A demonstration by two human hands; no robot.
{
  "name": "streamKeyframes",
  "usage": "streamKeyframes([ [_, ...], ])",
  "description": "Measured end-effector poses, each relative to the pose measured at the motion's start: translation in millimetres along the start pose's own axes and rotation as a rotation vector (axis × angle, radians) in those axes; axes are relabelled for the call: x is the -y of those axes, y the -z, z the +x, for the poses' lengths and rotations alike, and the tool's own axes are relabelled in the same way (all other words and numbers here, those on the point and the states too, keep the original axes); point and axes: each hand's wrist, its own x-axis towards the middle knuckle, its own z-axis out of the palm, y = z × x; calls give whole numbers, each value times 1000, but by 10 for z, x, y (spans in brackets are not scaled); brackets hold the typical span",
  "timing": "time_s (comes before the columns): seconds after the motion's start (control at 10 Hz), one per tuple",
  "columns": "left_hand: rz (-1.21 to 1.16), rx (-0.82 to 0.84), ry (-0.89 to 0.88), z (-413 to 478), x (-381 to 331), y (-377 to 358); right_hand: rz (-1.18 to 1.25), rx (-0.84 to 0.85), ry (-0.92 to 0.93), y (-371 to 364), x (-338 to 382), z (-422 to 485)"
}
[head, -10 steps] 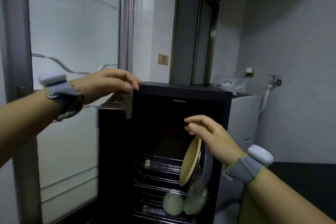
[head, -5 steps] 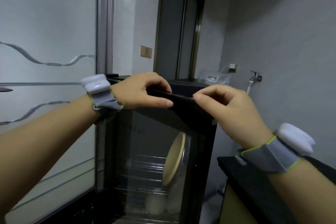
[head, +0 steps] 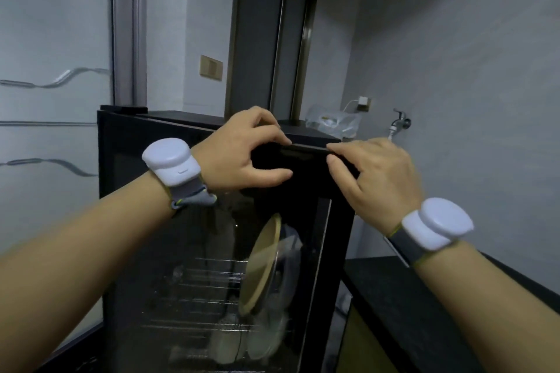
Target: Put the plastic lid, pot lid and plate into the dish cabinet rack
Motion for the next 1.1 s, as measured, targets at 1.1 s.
streamKeyframes([
  [1.1,250,-143,190,33,195,-832,168,334,-169,-722,-413,-130],
])
